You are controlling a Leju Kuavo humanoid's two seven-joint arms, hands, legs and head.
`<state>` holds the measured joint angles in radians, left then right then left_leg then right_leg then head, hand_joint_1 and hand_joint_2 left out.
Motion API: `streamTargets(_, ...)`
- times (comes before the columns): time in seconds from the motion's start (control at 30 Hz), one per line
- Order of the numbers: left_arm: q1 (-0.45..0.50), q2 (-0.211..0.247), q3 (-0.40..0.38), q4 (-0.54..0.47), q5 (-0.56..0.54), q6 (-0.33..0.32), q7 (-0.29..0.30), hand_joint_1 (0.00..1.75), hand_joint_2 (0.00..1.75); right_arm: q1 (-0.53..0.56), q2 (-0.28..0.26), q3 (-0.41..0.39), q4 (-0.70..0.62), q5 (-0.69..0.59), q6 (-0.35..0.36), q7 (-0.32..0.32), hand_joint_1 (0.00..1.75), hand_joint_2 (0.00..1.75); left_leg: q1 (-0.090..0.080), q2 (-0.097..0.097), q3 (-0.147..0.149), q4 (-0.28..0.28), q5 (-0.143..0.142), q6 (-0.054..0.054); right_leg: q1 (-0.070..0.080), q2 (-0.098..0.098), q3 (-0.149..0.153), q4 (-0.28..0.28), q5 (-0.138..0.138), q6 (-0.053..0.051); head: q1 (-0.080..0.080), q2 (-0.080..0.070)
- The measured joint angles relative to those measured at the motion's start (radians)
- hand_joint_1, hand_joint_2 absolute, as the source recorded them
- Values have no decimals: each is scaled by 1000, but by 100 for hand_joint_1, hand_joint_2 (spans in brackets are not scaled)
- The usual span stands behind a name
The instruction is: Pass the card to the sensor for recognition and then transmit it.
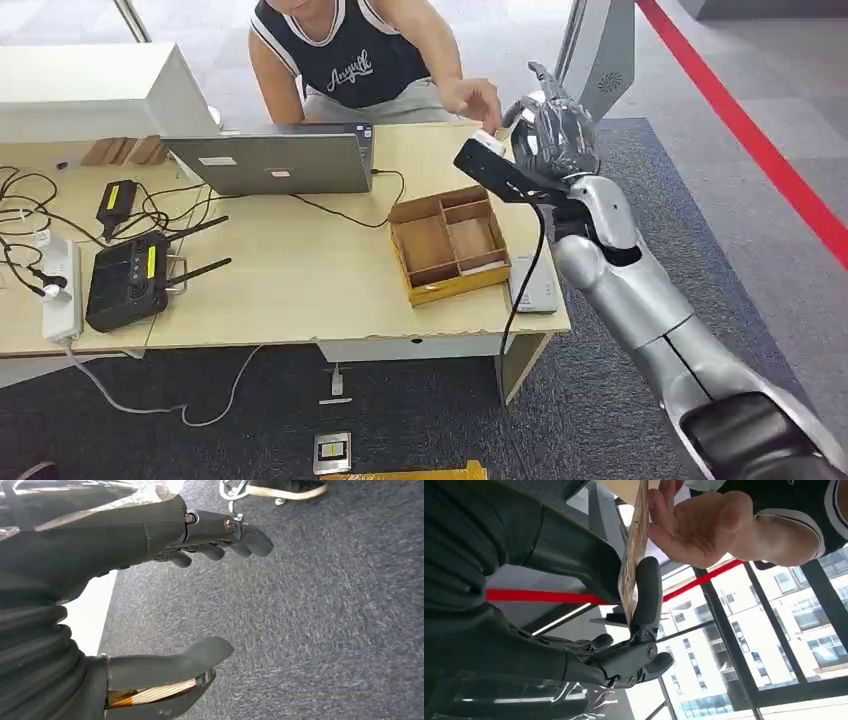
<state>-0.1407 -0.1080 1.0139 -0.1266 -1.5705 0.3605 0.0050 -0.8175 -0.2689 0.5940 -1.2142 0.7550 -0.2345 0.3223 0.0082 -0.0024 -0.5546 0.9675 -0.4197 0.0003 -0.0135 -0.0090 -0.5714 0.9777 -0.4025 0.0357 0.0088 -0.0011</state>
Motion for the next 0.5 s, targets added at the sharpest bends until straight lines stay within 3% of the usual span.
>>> streamTargets(0.17,-1,-3,-28,0,0,-8,-2,0,175,-80,46,21,118,18,42,-32,175,175,0,0,0,0,1,-1,0,0,0,1,0,0,0,0)
streamTargets(0.33,-2,-3,-58,0,0,-25,3,0,175,-180,97,42,274,6,26,-99,175,175,1,0,-1,0,1,-1,0,0,-1,1,0,0,0,0)
streamTargets(0.5,-7,-2,-85,-1,0,-42,6,0,175,-279,160,68,445,50,9,-101,175,175,1,0,-1,0,1,-1,0,0,-2,1,0,0,1,0)
